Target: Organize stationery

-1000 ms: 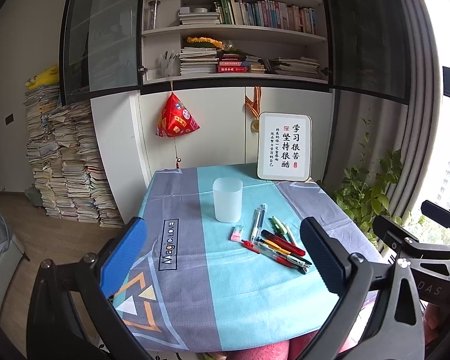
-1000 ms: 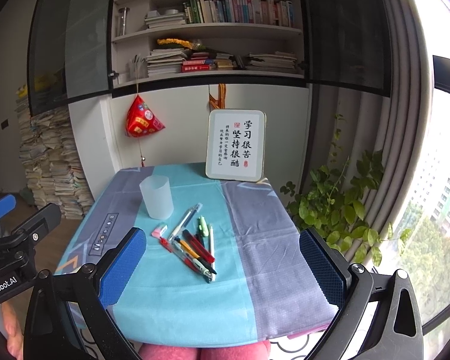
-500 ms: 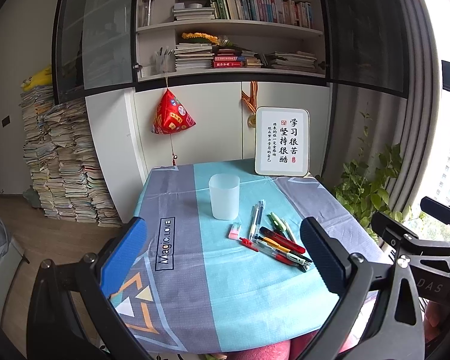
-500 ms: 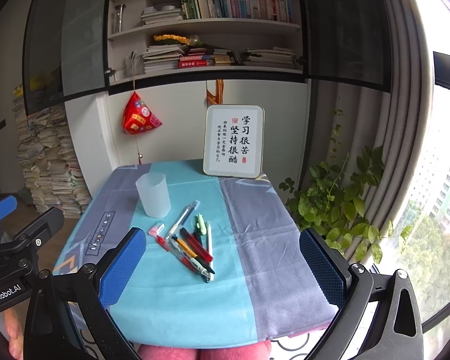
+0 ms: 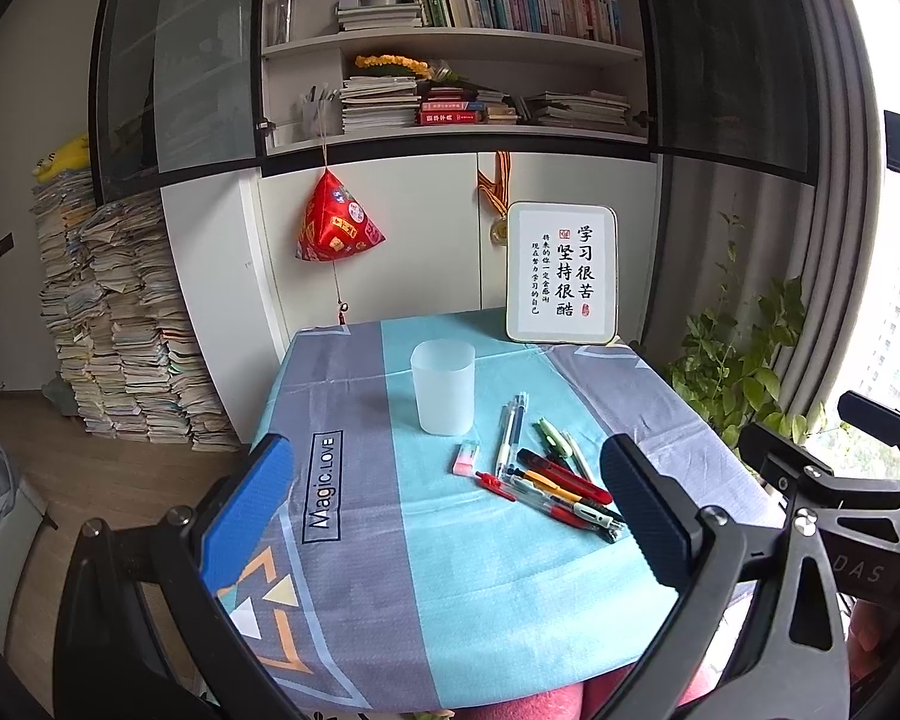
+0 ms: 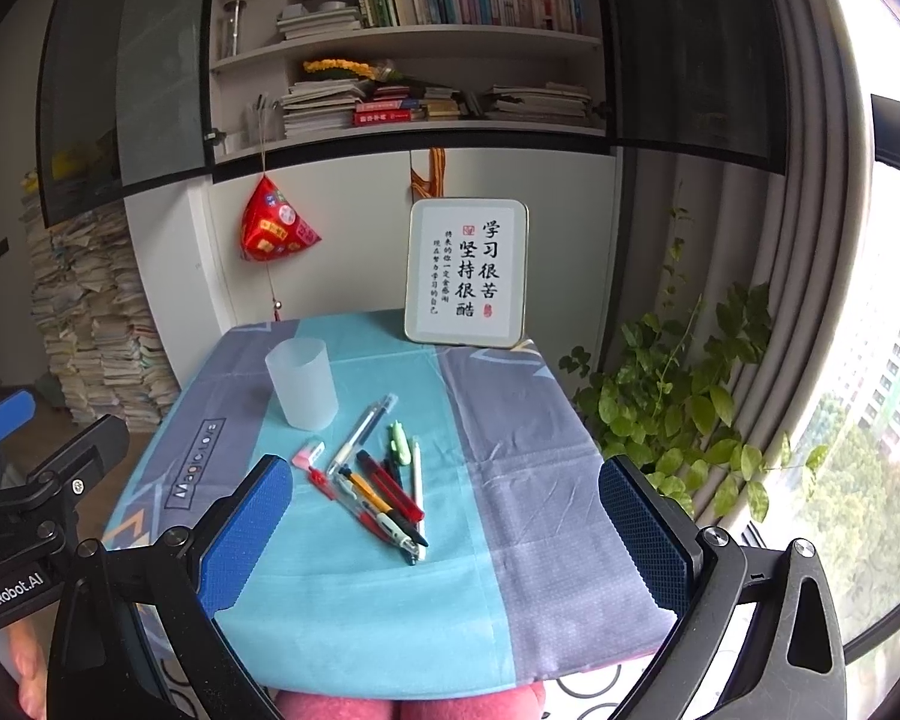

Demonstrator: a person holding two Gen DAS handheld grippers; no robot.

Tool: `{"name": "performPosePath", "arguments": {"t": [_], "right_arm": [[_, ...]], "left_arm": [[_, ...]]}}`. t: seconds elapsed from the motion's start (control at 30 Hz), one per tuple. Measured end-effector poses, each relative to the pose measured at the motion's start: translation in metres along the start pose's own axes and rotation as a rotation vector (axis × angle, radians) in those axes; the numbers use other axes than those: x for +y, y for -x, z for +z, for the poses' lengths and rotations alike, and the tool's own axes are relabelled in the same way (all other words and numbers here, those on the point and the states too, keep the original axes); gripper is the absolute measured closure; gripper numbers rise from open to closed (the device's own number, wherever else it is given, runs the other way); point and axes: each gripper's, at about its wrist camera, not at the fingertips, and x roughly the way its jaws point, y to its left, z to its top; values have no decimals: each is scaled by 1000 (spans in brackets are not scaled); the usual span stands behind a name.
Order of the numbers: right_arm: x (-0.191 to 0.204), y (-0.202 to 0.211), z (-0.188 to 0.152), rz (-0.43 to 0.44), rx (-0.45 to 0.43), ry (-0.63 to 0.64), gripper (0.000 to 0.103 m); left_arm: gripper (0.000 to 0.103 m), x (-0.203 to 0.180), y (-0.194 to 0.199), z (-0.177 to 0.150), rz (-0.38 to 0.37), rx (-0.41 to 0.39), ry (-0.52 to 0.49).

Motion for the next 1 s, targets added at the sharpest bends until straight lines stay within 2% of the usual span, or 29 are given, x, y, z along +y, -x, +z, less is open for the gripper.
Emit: {"name": "performPosePath", "arguments": {"t": [0.53,1.0], "right_arm": [[3,-50,16,-7,95,-3,1],[5,-125,23,-1,181,6,1]], "left_arm": [[1,3,-50,3,-15,45,-6],[1,7,-143,7,-55,142,-22]]}}
